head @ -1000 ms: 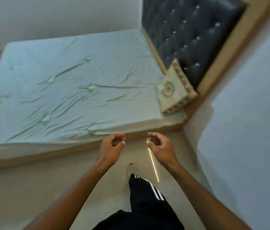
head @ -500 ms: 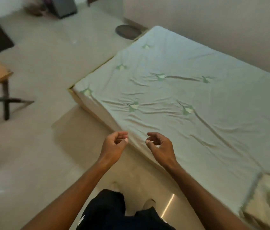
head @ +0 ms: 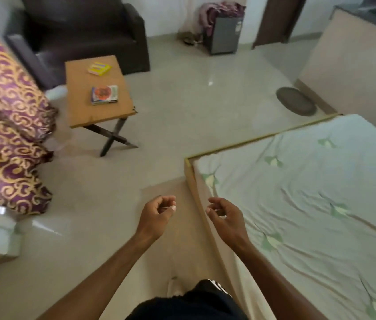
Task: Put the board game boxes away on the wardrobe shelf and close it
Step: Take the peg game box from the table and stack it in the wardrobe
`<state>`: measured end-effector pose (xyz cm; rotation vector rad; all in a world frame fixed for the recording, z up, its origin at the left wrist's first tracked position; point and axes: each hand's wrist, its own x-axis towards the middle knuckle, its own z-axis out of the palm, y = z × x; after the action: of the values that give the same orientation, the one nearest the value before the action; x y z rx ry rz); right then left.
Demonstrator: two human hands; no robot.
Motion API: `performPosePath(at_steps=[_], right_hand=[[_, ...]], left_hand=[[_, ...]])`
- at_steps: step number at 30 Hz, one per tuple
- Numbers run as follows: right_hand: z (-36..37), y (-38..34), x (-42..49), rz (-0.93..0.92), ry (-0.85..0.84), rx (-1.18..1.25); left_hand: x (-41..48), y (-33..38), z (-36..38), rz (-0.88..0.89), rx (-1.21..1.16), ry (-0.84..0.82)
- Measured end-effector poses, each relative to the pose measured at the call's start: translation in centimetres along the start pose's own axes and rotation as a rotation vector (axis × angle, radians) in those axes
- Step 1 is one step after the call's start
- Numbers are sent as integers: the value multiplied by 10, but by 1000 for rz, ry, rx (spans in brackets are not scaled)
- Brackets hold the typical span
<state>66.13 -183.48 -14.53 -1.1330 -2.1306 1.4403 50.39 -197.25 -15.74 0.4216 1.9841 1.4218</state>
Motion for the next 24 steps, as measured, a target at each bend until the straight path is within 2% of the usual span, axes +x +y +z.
performPosePath(at_steps=[13,24], right_hand=[[114,-111,366,-108,-318,-12],[235,-221,608,-212,-514,-123]], left_hand=[[301,67,-103,-78,-92,336],[506,111,-211,-137,-102,522]])
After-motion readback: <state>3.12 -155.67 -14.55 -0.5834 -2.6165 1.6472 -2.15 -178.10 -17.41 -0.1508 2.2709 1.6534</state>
